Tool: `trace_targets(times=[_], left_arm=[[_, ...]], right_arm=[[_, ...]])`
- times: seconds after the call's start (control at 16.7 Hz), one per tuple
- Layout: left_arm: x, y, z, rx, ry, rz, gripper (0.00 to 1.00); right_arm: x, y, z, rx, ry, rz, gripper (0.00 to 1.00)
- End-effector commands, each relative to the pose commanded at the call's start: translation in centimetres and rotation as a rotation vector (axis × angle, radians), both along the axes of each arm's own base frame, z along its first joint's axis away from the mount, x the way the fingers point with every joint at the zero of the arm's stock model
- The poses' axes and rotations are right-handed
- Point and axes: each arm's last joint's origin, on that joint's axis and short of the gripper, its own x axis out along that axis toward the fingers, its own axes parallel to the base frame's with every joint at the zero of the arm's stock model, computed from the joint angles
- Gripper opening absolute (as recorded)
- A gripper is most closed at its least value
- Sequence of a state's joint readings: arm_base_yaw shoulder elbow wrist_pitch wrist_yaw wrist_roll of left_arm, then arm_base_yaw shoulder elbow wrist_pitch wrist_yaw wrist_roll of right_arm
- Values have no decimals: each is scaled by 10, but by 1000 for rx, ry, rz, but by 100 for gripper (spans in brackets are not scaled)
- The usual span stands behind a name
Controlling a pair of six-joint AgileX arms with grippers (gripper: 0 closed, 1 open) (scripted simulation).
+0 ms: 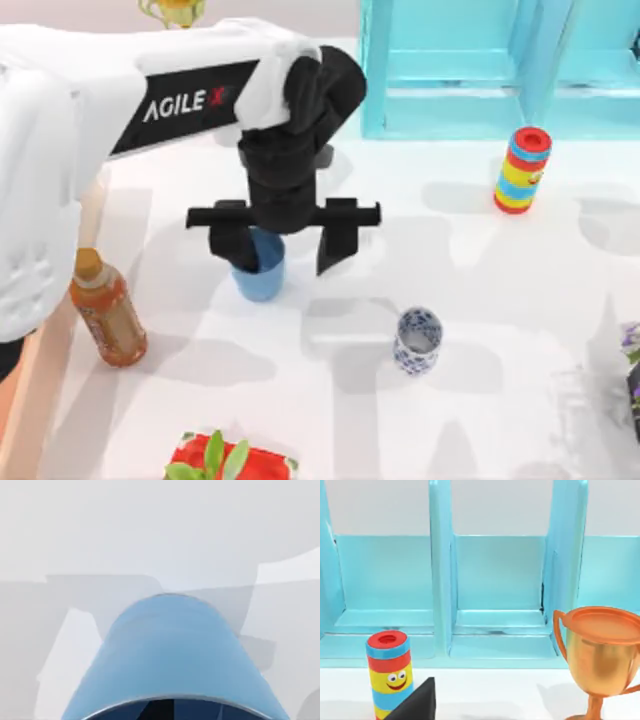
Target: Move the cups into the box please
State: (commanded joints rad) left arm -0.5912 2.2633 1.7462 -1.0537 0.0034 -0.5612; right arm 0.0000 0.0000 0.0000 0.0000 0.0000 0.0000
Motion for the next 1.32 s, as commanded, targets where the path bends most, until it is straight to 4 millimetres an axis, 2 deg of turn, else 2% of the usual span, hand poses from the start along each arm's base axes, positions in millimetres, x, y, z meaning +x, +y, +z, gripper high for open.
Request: trace_targets(times=[0.36,0.96,1.08,1.32], left_arm=[[0,0,0,0,0,0,2],[0,1,2,-1,-1,-2,0],[4,16,18,-2,-4,-3,0],[5,73,76,2,4,-2,0]], right_arm=[[0,0,0,0,0,0,100],[0,0,0,0,0,0,100],[0,0,0,0,0,0,100],[0,0,0,0,0,0,100]])
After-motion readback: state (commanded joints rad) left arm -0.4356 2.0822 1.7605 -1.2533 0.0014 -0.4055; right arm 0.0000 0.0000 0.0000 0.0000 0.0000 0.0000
